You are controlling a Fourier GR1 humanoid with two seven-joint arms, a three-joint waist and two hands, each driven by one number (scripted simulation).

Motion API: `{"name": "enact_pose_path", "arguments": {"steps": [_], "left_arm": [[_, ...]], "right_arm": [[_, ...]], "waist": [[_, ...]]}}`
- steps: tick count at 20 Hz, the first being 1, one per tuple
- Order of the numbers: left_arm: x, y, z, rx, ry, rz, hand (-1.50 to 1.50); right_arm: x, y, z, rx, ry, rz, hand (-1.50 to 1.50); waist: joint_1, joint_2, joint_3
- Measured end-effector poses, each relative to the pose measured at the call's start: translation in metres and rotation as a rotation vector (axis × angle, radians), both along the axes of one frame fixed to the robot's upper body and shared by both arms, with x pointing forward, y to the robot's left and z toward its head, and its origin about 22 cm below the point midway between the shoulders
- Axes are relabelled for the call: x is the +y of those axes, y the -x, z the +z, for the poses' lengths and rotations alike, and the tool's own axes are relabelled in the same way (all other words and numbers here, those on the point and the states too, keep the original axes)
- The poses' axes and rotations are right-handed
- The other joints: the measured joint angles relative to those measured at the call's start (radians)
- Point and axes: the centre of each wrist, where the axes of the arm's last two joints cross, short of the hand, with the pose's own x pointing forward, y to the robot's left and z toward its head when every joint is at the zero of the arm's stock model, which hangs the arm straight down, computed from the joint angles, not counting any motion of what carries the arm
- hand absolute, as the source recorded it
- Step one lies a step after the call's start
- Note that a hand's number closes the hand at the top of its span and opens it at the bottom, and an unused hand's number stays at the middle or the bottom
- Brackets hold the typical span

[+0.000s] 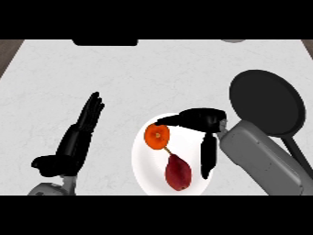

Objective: Pick the pear from the plate and place it in the pan

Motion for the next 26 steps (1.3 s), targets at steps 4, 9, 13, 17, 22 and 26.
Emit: {"name": "enact_pose_path", "arguments": {"steps": [4, 9, 13, 17, 22, 26], "left_arm": [[-0.001, 0.0, -0.001, 0.001, -0.003, 0.008, 0.0], [0.008, 0.003, -0.001, 0.008, 0.004, 0.02, 0.0], [0.004, 0.001, -0.001, 0.003, 0.002, 0.013, 0.0], [0.003, 0.003, -0.002, 0.008, 0.005, 0.007, 0.0], [-0.001, 0.001, -0.002, 0.002, 0.003, 0.011, 0.0], [0.0, 0.004, -0.002, 0.002, 0.001, 0.017, 0.0]], "right_arm": [[0.01, 0.009, -0.009, -0.01, 0.069, 0.036, -1.5], [0.015, 0.02, -0.016, -0.008, 0.102, 0.036, -1.5], [0.011, 0.015, -0.021, -0.009, 0.113, 0.02, -1.5], [0.019, 0.015, -0.027, -0.008, 0.102, -0.004, -1.5], [0.021, 0.016, -0.04, -0.011, 0.078, -0.024, -1.5], [0.027, 0.017, -0.047, -0.013, 0.077, -0.025, -1.5]], "waist": [[-0.005, 0.0, 0.0], [-0.007, -0.002, 0.0], [-0.007, -0.003, 0.0], [-0.007, -0.004, 0.0], [-0.008, -0.007, 0.0], [-0.008, -0.011, 0.0]]}}
